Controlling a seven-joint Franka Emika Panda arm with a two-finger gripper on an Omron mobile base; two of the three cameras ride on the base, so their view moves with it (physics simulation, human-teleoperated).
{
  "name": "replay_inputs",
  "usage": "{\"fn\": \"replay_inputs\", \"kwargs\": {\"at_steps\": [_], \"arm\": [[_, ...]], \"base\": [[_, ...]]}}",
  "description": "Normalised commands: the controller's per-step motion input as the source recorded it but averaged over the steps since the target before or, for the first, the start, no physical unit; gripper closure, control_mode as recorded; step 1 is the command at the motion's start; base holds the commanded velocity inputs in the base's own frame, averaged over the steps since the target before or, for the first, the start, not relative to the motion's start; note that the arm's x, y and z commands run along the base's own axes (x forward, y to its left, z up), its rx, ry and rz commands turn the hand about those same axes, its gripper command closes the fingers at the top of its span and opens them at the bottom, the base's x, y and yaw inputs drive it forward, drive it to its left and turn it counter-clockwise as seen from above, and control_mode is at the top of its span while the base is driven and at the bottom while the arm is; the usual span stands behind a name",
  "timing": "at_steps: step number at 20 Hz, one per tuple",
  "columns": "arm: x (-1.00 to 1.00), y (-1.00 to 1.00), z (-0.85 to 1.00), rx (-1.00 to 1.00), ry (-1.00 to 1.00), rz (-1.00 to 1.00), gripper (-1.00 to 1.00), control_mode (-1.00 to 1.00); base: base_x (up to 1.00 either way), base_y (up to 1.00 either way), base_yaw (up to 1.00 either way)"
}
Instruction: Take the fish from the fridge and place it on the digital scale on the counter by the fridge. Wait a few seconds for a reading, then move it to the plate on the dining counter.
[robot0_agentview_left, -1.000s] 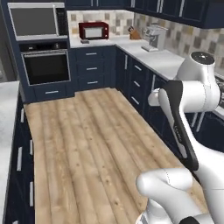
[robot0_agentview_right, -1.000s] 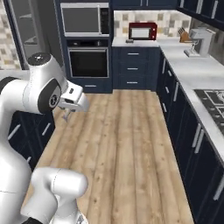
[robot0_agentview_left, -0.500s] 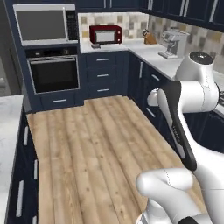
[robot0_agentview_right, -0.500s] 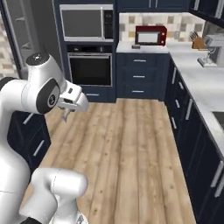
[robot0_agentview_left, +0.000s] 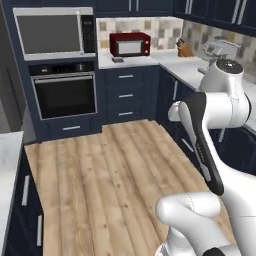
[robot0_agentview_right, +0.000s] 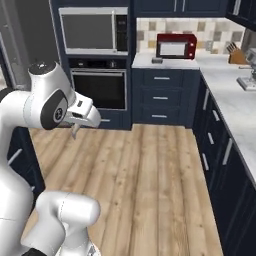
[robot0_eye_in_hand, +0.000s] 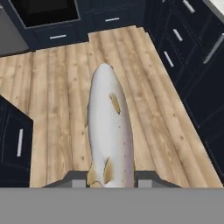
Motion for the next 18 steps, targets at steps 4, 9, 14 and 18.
{"fn": "replay_inputs", "kwargs": {"at_steps": [4,9,14,18], "arm": [[0.0,0.0,0.0,0.0,0.0,0.0,1.0,1.0],[0.0,0.0,0.0,0.0,0.0,0.0,1.0,1.0],[0.0,0.0,0.0,0.0,0.0,0.0,1.0,1.0],[0.0,0.0,0.0,0.0,0.0,0.0,1.0,1.0]], "base": [[1.0,-0.29,0.0],[1.0,-0.27,0.0],[1.0,-0.29,0.0],[1.0,-0.3,0.0]]}}
